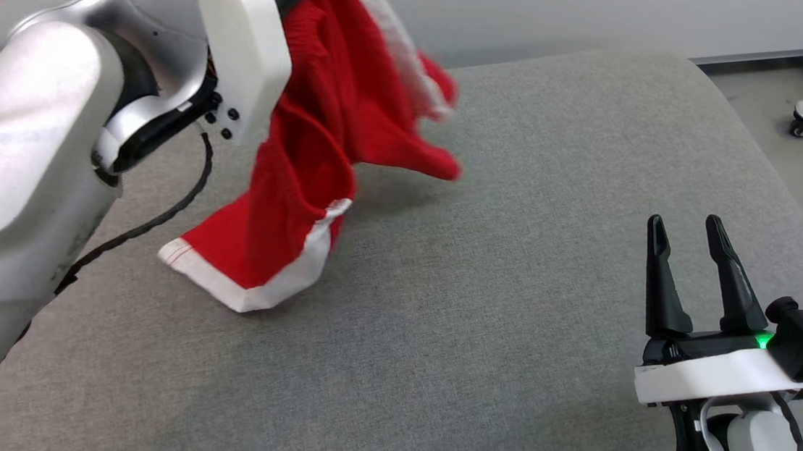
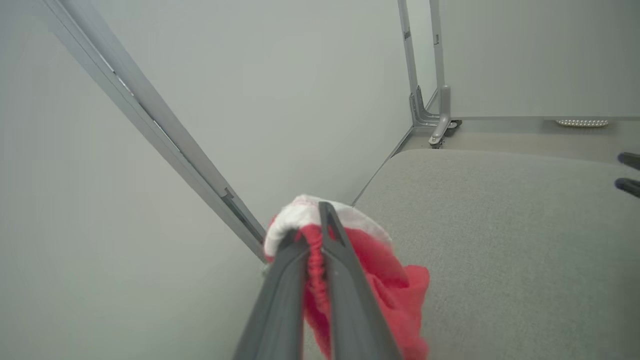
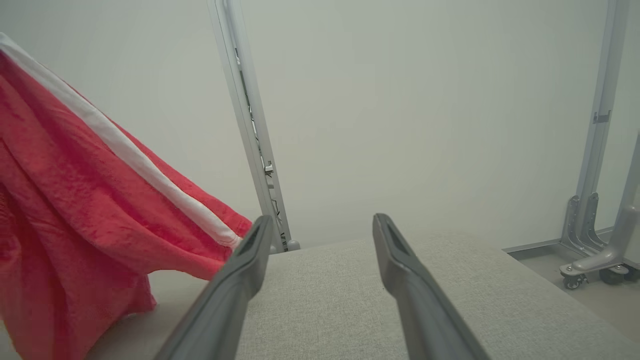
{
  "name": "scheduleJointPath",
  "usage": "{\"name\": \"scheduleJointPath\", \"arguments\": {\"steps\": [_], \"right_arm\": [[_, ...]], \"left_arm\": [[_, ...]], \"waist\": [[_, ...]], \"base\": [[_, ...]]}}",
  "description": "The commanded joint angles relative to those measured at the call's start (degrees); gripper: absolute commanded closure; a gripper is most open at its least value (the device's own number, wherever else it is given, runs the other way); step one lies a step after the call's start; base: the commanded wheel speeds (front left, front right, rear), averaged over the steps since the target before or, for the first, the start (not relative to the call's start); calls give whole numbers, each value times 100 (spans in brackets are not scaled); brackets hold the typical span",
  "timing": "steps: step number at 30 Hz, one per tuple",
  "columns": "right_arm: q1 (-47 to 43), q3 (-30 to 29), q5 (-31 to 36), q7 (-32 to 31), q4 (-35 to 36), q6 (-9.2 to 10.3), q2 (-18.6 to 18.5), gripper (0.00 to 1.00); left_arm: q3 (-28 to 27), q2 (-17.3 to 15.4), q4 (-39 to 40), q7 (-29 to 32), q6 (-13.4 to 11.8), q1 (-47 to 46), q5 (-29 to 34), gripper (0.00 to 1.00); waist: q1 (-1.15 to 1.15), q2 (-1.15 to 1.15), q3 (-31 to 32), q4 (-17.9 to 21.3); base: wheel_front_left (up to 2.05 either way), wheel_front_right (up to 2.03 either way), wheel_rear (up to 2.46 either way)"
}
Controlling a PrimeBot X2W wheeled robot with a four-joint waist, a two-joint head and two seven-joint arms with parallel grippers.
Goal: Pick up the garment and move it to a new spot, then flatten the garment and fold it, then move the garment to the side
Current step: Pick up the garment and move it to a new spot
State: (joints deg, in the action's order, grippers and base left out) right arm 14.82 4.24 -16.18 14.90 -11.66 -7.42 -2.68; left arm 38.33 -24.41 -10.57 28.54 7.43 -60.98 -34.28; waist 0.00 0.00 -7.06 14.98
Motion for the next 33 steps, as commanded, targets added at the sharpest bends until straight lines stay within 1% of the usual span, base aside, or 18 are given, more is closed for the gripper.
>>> {"name": "scheduleJointPath", "arguments": {"steps": [1,4,8,12,15,20,22,25,28,29,32,33], "right_arm": [[57,-32,-20,28,39,-13,-40,0],[27,-70,3,28,50,-13,-40,0],[-53,-59,44,28,13,-13,-40,0],[-87,-47,70,28,-1,-13,-41,0],[-80,-17,95,28,-1,-13,-40,0],[-69,-5,168,28,-23,-13,-40,0],[-65,20,192,28,-47,-13,-39,0],[-91,59,261,28,-84,-13,-42,0],[-91,60,338,28,-107,-13,-42,0],[-91,60,338,28,-107,-13,-42,0],[-92,62,417,28,-129,-13,-43,0],[-95,70,437,28,-134,-13,-42,0]], "left_arm": [[18,-18,18,-66,5,-41,-36,100],[47,-27,11,-213,5,182,-146,100],[50,-169,-20,-433,-58,815,-305,100],[-59,-387,-103,-715,-247,1756,-569,100],[-142,-628,-229,-1010,-423,2423,-614,100],[-350,-804,-342,-1543,-670,3265,-795,100],[-378,-803,-449,-1697,-719,3500,-842,100],[-426,-685,-741,-1926,-744,3741,-967,100],[-433,-543,-1134,-2115,-670,3863,-1067,100],[-433,-543,-1134,-2115,-670,3863,-1067,100],[-411,-335,-1542,-2245,-549,3913,-1176,100],[-395,-274,-1677,-2275,-514,3902,-1201,76]], "waist": [[0,0,-51,42],[0,0,-74,39],[0,0,-71,-41],[0,0,-98,-162],[0,0,-131,-255],[0,0,-175,-447],[0,0,-181,-536],[0,0,-144,-666],[0,0,-106,-765],[0,0,-106,-765],[0,0,-51,-851],[0,0,-27,-869]], "base": [[0,0,0],[0,0,0],[0,0,0],[0,0,0],[0,0,0],[0,0,0],[0,0,0],[0,0,0],[0,0,0],[0,0,0],[0,0,0],[0,0,0]]}}
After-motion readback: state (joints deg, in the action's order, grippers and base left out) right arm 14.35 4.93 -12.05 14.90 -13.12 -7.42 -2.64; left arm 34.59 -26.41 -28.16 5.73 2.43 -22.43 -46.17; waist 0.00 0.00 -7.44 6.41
